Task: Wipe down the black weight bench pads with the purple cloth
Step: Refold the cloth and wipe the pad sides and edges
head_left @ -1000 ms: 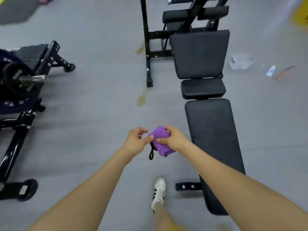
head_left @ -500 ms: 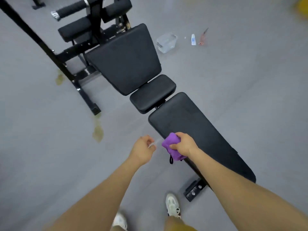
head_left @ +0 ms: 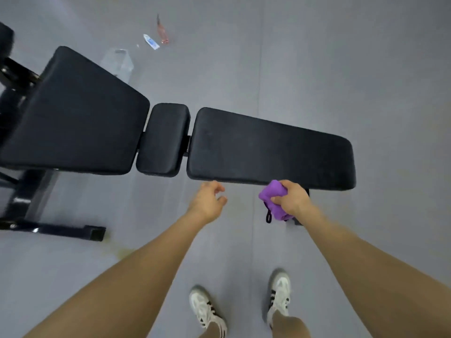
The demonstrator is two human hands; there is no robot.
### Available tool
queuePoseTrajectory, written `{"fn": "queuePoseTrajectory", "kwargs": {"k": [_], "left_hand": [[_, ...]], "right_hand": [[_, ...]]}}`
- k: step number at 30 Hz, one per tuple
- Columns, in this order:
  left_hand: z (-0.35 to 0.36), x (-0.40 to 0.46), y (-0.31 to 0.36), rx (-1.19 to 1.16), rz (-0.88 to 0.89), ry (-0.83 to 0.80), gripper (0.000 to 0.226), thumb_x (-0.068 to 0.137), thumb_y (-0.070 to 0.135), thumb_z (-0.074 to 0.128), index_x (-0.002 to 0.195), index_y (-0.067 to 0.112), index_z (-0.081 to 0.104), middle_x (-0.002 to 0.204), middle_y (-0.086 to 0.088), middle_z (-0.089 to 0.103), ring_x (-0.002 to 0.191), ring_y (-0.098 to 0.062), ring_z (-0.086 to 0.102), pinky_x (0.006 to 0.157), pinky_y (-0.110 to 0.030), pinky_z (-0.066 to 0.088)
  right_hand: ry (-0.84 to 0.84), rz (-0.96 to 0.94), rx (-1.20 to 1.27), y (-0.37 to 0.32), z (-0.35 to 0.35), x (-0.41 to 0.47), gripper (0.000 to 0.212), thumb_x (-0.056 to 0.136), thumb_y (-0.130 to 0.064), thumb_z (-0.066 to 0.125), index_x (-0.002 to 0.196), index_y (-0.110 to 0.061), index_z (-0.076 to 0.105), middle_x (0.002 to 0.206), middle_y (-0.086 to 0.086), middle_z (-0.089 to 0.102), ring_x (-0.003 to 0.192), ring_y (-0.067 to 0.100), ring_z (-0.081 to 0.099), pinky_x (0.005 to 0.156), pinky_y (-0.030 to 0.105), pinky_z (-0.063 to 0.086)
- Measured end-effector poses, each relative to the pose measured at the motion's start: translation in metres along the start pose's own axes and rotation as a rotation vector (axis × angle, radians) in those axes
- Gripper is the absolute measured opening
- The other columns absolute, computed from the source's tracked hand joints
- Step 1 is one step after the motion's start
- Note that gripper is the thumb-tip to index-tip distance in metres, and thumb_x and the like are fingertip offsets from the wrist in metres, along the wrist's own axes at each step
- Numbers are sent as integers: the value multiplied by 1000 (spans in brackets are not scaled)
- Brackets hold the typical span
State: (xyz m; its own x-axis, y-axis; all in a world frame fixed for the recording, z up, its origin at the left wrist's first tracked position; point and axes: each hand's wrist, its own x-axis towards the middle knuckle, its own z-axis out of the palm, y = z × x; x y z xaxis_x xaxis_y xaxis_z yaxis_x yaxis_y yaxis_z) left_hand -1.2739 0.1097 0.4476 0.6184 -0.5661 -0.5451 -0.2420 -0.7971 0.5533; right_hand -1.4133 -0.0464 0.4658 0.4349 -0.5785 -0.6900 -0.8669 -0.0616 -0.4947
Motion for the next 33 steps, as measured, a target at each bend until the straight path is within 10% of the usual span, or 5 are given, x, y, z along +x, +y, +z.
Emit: {"fn": "queuePoseTrajectory", "kwargs": {"k": [3,8,20,26,33], "left_hand": [[14,3,-4,66,47,-24,28,94,20,51,121,13,53,132,-4,45,118,-20,49,99,-32,40],[68,24,-16,104,147,-23,28,94,17,51,121,13,53,132,-3,44,118,-19,48,92,-24,37],[154,134,-61,234,478,226,34,92,12,52,125,18,51,128,3,44,118,-16,39,86,-24,37],[186,181,-77,346,791,467,39,90,12,56,128,19,50,125,4,48,115,-16,43,93,-27,38],[209,234,-101,431,1040,759,38,83,10,66,120,16,60,111,1,60,100,-23,56,86,-35,46]], "right_hand": [[40,31,107,19,12,-13,36,89,-2,52,125,-4,51,104,16,60,94,33,59,77,44,52],[86,82,362,65,31,0,31,83,5,44,112,9,55,72,21,54,62,35,50,44,37,39],[362,-52,702,146,123,120,7,69,-5,52,72,-10,56,51,14,52,42,25,45,44,31,45],[741,-251,691,201,158,246,21,67,-25,54,87,-21,59,73,8,63,62,27,60,59,47,57],[1244,-330,590,190,168,255,32,85,-14,63,115,-12,50,117,6,46,97,19,51,72,28,40]]}}
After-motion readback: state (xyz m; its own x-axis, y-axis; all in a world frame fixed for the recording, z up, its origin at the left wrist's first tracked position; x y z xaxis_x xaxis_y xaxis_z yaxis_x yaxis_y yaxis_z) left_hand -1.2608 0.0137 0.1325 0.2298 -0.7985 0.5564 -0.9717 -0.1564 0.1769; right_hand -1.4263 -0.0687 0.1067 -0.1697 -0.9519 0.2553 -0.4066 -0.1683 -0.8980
